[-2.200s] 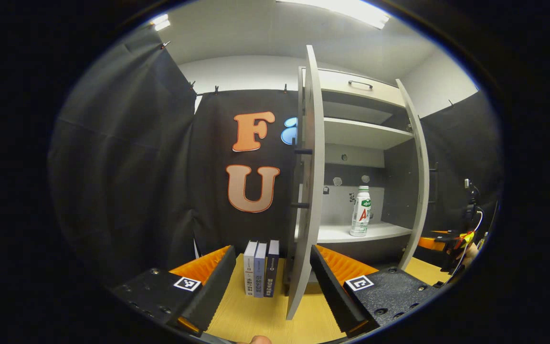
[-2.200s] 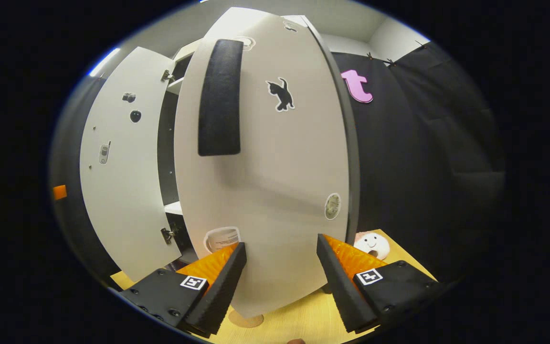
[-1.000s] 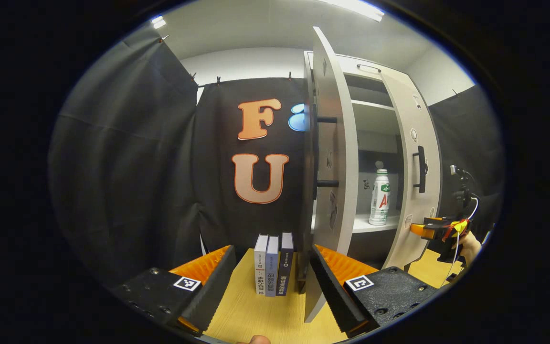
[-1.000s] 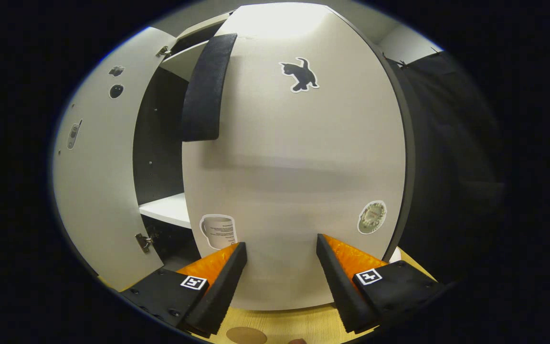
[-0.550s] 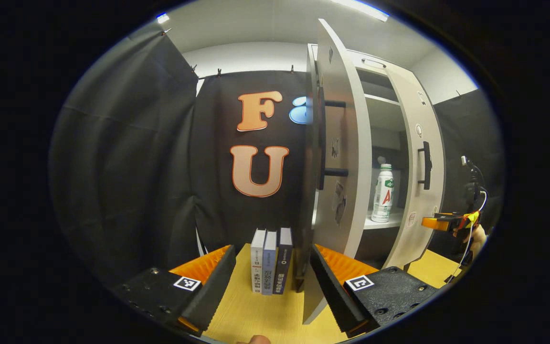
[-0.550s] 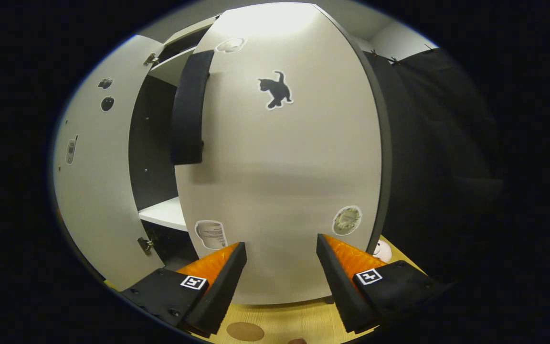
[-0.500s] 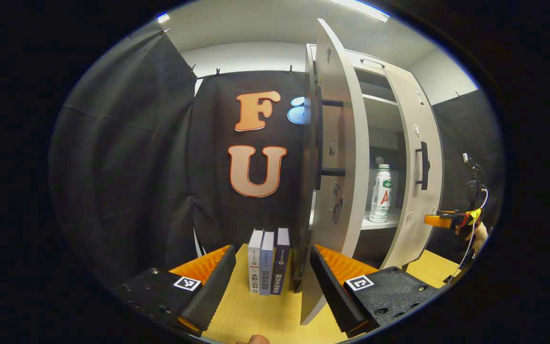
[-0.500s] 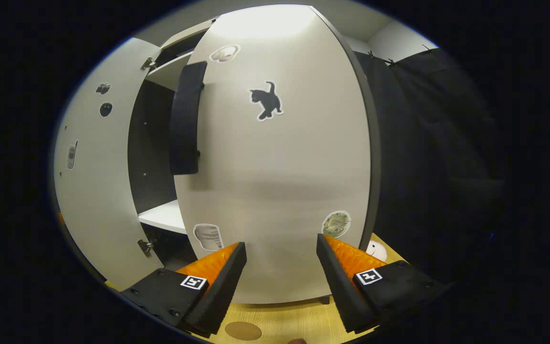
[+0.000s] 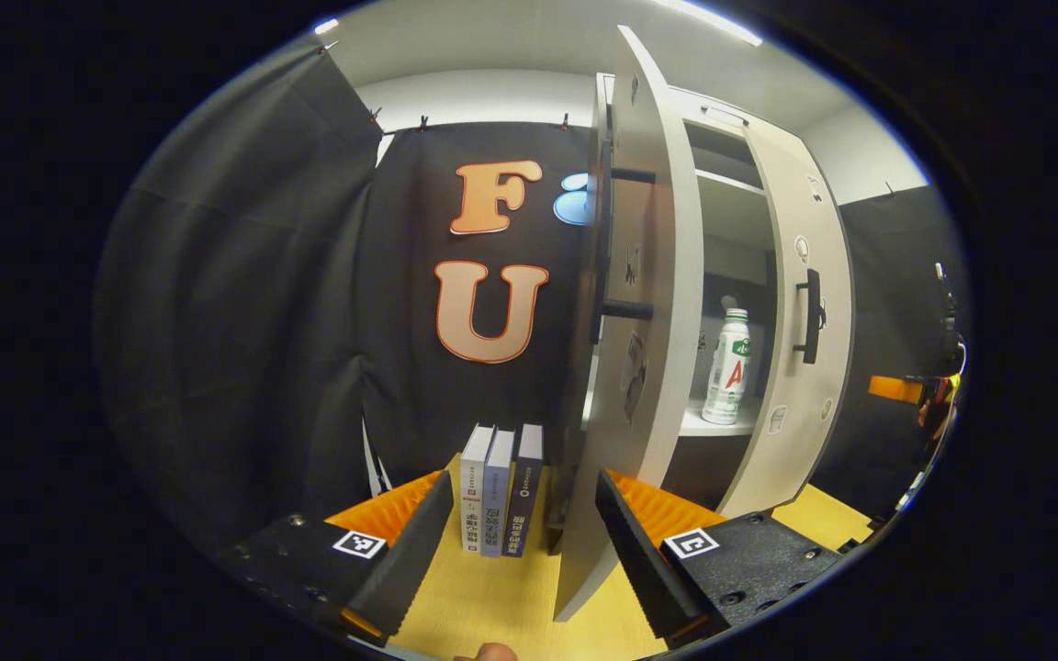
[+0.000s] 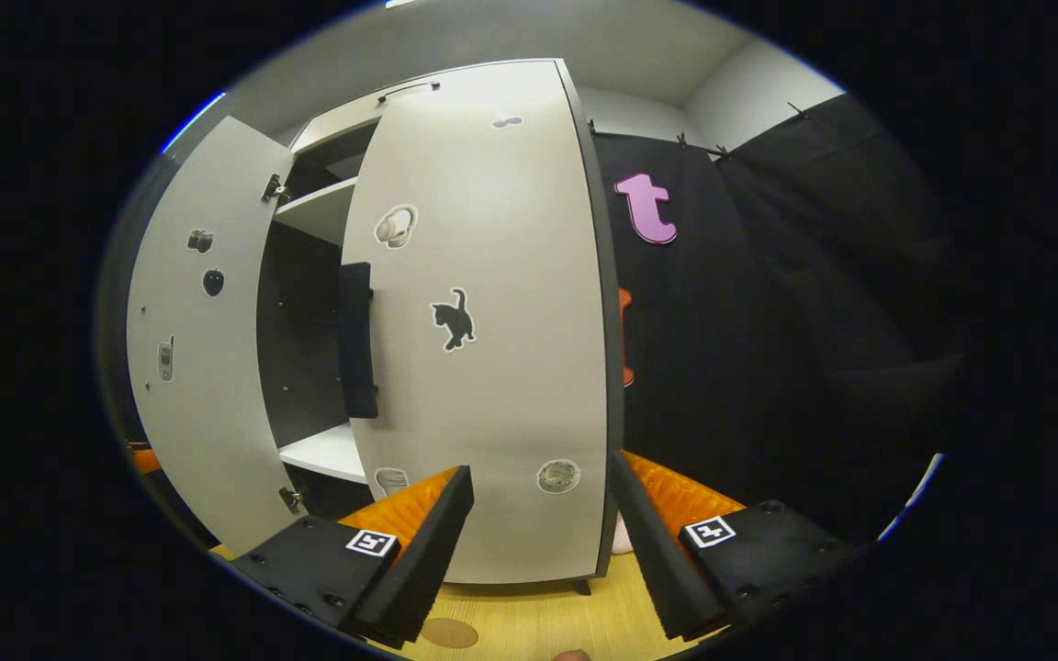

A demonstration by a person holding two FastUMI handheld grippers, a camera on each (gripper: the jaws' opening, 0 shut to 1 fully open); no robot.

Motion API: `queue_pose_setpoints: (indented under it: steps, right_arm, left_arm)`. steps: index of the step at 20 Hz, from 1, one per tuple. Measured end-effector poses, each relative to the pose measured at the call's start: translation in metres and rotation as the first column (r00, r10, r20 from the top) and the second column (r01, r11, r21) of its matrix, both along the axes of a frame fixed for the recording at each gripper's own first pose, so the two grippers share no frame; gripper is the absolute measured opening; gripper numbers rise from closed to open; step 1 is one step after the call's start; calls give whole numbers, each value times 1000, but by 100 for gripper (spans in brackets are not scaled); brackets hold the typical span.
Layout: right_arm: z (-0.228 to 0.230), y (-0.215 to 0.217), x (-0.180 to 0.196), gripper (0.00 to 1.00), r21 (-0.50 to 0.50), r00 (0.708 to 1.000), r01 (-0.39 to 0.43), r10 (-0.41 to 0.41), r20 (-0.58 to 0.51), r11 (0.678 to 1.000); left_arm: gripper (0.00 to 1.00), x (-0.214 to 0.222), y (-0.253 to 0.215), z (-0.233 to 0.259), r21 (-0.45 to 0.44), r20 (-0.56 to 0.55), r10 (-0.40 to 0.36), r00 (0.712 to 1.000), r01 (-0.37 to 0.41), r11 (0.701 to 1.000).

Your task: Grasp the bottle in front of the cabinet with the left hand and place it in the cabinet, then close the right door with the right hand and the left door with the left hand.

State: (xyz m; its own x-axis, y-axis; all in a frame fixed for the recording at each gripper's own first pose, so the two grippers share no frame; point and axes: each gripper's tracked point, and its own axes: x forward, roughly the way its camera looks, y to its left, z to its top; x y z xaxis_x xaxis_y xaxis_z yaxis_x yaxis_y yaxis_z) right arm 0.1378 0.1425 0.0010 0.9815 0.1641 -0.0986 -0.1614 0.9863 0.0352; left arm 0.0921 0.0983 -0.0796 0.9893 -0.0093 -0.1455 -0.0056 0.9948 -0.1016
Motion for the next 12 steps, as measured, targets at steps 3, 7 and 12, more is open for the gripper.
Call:
queue_pose_setpoints:
  steps: [3, 7, 12]
  right_arm:
    - [10, -14, -13, 98, -18, 1000, 9, -9, 17, 1000]
    - [26, -33, -29, 98, -28, 998, 32, -31, 58, 999]
    - [38, -43, -49, 98, -39, 995, 30, -27, 93, 999]
  left_arm:
    - [95, -1, -5, 3, 2, -2, -9, 1000, 9, 1000]
    - [95, -4, -12, 8, 26, 0, 1, 1000, -1, 1000]
    - [95, -5, -29, 9, 21, 3, -16, 1000, 16, 1000]
